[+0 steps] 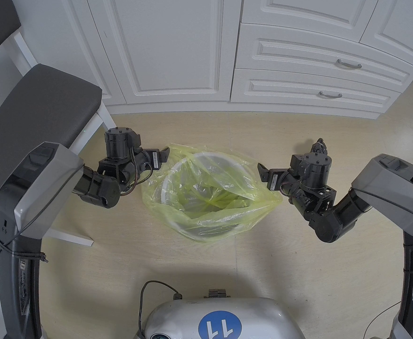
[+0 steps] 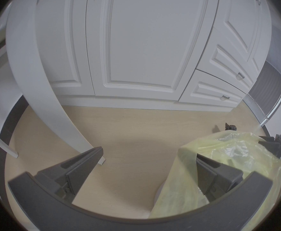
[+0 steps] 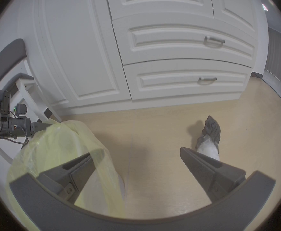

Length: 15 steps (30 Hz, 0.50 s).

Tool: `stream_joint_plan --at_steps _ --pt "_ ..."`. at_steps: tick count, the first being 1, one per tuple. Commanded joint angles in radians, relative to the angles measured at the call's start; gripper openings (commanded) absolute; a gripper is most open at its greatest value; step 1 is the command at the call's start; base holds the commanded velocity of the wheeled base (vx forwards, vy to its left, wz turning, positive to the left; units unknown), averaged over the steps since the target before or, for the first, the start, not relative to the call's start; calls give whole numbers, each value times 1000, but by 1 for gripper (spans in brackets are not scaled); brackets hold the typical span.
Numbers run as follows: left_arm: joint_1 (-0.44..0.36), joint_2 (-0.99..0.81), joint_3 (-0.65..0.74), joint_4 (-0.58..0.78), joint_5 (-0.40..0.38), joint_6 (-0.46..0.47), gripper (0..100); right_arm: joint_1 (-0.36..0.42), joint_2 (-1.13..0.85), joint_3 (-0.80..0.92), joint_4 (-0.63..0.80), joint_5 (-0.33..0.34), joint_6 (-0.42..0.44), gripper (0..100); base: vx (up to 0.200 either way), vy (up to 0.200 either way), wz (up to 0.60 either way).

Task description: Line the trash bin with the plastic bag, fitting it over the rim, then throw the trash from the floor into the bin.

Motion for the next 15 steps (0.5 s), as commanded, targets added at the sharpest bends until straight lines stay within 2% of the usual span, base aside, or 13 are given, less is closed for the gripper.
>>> stream_joint_plan --at_steps 1,10,15 --pt "5 -125 74 10 0 3 100 12 -136 78 10 6 -1 100 0 0 0" --pt "-4 -147 115 27 2 3 100 17 -141 96 41 9 -7 100 0 0 0" --pt "-16 -147 178 22 2 4 100 -40 -148 82 224 54 -6 100 0 0 0"
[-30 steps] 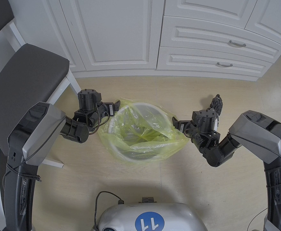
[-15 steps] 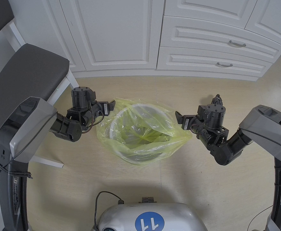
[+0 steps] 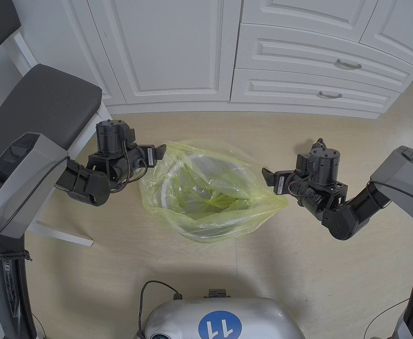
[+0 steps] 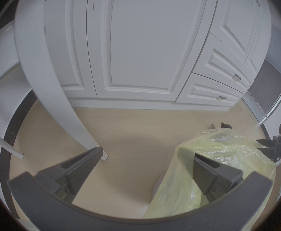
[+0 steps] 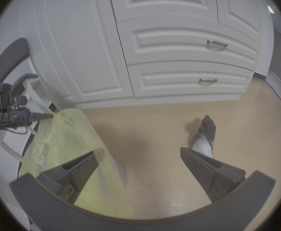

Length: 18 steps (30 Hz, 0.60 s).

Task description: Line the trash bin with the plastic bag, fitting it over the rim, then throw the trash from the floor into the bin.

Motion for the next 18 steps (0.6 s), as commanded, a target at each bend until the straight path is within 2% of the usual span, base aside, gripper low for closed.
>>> stream_joint_plan --at_steps 1,8,12,13,15,18 --pt "-13 -11 54 -2 1 0 100 -56 -23 -7 122 47 1 100 0 0 0" --pt "-13 -12 59 2 1 6 100 -66 -134 39 150 117 10 100 0 0 0" --pt "-10 -46 82 33 -1 32 100 -74 -172 30 171 180 110 100 0 0 0" --pt "-10 -46 82 33 -1 32 100 -74 -172 30 171 180 110 100 0 0 0" --pt "-10 -61 83 83 -1 32 100 -109 -180 9 253 269 164 100 0 0 0" --pt "-7 -61 83 93 -1 32 100 -128 -190 -24 331 300 197 100 0 0 0"
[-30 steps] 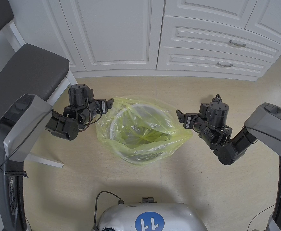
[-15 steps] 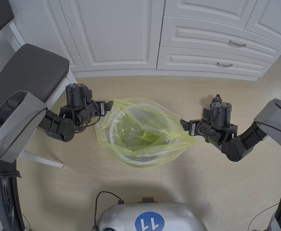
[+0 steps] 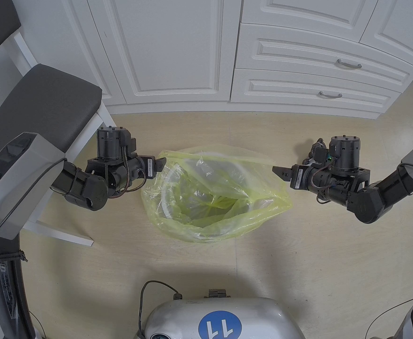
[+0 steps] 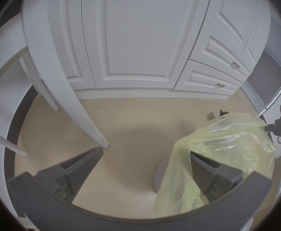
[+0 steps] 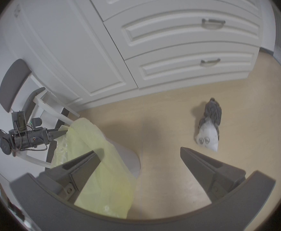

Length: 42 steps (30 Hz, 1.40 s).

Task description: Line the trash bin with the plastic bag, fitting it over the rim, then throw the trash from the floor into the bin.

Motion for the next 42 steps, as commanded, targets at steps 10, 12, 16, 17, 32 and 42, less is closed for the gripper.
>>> stream_joint_plan --at_steps 10,12,16,17,32,42 --pt "13 11 -41 85 1 4 100 -166 -135 -101 318 315 135 100 0 0 0" --pt "18 17 -58 90 1 2 100 -161 -147 -90 318 329 135 100 0 0 0" --pt "19 3 -63 87 0 -3 100 -46 -170 -47 306 273 128 100 0 0 0" --pt "19 -4 -55 82 0 -4 100 9 -170 -35 306 209 123 100 0 0 0" --pt "12 -50 20 36 64 2 100 296 36 101 177 -248 -124 100 0 0 0" --pt "16 -40 18 30 66 4 100 293 68 246 27 -288 -284 100 0 0 0"
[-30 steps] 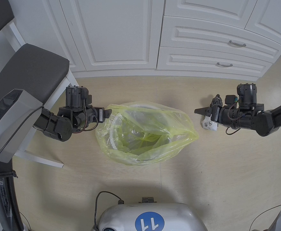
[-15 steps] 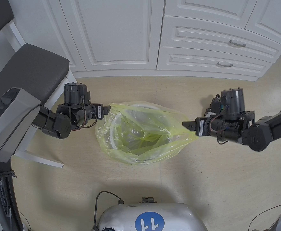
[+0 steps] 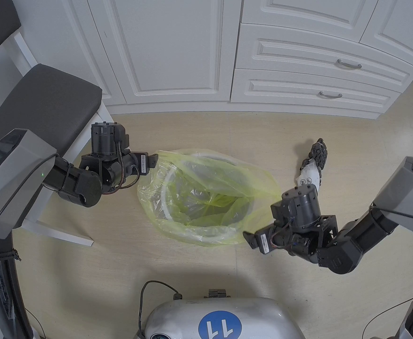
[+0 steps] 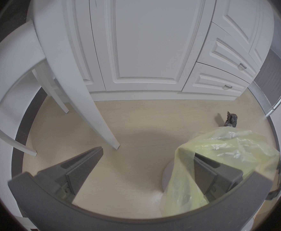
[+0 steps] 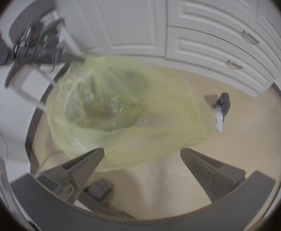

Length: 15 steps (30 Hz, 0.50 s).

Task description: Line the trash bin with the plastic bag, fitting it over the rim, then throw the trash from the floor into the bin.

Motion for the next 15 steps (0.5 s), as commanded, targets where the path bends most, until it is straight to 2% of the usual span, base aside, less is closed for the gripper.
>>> stream_joint_plan --at_steps 1,5,9,15 --pt "3 5 3 -3 1 1 100 -10 19 97 -10 -1 -96 100 0 0 0" --pt "2 8 6 -3 2 1 100 -16 51 96 -10 -1 -116 100 0 0 0" --pt "2 14 7 -5 2 -3 100 -59 152 19 -20 -1 -103 100 0 0 0" --pt "2 18 9 -12 1 -7 100 -103 278 -75 -112 -1 -68 100 0 0 0"
